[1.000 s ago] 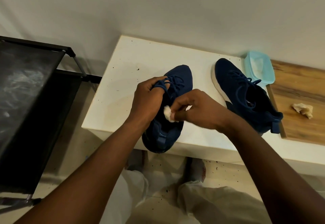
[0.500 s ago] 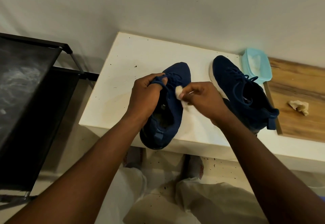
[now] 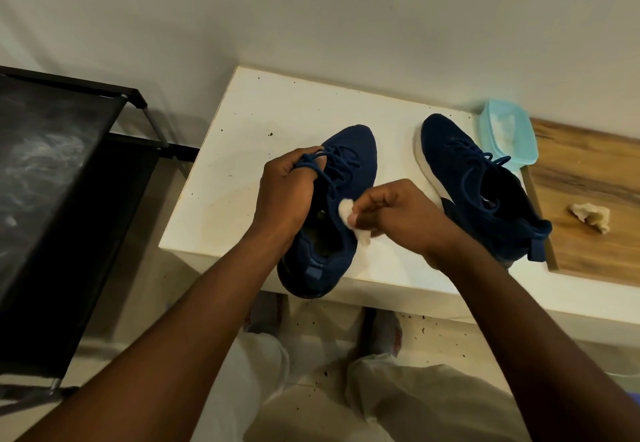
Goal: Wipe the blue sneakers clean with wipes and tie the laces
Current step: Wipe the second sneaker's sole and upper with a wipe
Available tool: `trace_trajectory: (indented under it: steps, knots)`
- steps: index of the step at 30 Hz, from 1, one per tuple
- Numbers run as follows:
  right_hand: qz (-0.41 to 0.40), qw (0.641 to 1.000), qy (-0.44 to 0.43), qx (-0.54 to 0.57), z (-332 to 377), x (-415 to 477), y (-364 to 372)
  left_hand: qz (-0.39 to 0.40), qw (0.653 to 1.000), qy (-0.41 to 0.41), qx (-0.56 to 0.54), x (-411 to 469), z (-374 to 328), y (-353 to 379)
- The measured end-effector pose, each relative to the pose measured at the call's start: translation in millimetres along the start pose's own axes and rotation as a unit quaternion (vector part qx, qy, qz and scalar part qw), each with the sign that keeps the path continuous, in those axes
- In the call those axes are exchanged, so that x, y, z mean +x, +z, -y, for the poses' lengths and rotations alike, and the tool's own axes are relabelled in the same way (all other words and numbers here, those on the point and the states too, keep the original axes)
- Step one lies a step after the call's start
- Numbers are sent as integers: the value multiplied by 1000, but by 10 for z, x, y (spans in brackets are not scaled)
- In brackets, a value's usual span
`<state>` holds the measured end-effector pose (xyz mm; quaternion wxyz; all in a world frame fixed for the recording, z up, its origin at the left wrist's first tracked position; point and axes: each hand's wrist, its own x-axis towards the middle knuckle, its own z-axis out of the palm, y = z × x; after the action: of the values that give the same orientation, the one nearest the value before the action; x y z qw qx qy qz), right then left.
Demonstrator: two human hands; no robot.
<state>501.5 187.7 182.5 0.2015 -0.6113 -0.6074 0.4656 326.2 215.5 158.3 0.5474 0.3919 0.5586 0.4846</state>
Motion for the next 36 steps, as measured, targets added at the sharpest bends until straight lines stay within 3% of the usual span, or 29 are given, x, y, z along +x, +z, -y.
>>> trace_trajectory:
  steps: [2, 4, 8, 13, 17, 22, 25, 28, 34, 36]
  knots:
    - [77, 997, 4, 10, 66, -106, -31, -7, 1000, 3, 0, 13, 4, -16]
    - [99, 994, 8, 36, 62, -137, -63, -10, 1000, 5, -6, 18, 7, -17]
    - [-42, 999, 0, -8, 14, -55, -14, -44, 998, 5, -34, 44, 4, -38]
    - [50, 994, -87, -35, 222, -247, 50, -105, 993, 24, -53, 92, -9, -127]
    - [28, 983, -164, -77, 335, -319, 181, -116, 991, 31, -54, 95, 4, -100]
    - [-66, 994, -76, -49, 99, -176, 101, -119, 990, 20, -66, 115, 10, -121]
    - [-12, 994, -106, -5, 210, -296, 176, -120, 991, 25, -60, 98, -5, -118]
    - [55, 979, -186, -66, 399, -407, 348, -117, 991, 25, -54, 104, -9, -128]
    - [-105, 977, -124, -139, 232, -272, 188, -125, 990, 28, -63, 102, 4, -112]
    - [-101, 966, -177, -162, 292, -354, 244, -125, 990, 30, -60, 106, 13, -104]
